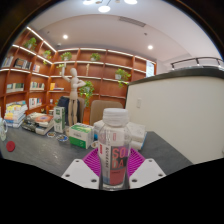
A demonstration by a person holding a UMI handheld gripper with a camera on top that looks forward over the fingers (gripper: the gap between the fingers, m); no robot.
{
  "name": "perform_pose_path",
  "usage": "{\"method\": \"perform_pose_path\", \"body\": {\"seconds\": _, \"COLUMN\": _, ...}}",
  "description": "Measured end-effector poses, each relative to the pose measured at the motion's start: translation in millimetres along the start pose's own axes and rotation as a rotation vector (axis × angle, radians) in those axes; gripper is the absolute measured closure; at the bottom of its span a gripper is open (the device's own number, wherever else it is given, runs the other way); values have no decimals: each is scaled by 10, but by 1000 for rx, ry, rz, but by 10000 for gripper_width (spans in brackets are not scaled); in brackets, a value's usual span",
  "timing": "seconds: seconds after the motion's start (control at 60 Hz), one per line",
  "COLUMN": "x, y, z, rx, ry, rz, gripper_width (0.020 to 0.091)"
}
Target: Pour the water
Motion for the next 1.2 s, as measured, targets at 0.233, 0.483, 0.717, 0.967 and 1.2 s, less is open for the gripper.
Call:
{"method": "perform_pose_path", "body": {"seconds": 0.233, "x": -212, "y": 320, "z": -1240, "rx": -346, "ry": 125, "rz": 49, "gripper_width": 780}}
{"method": "perform_pose_path", "body": {"seconds": 0.483, "x": -387, "y": 798, "z": -2972, "rx": -972, "ry": 153, "rz": 214, "gripper_width": 780}}
{"method": "perform_pose_path", "body": {"seconds": 0.717, "x": -505, "y": 1120, "z": -3967, "rx": -1481, "ry": 74, "rz": 401, "gripper_width": 783}}
{"method": "perform_pose_path", "body": {"seconds": 0.967, "x": -614, "y": 1121, "z": -4536, "rx": -1866, "ry": 10, "rz": 545, "gripper_width": 783}}
{"method": "perform_pose_path", "body": {"seconds": 1.2, "x": -649, "y": 1094, "z": -4703, "rx": -1986, "ry": -50, "rz": 584, "gripper_width": 781}}
Point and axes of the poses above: the point between the fingertips, and its own axes, seen from behind it with the camera up: z to the right, y up, x forward, the way the camera looks, the point moved 5 cm from there along -x, backward, against the way the camera looks, and after that the axes turned 2 degrees about z, right-handed, at the moved point
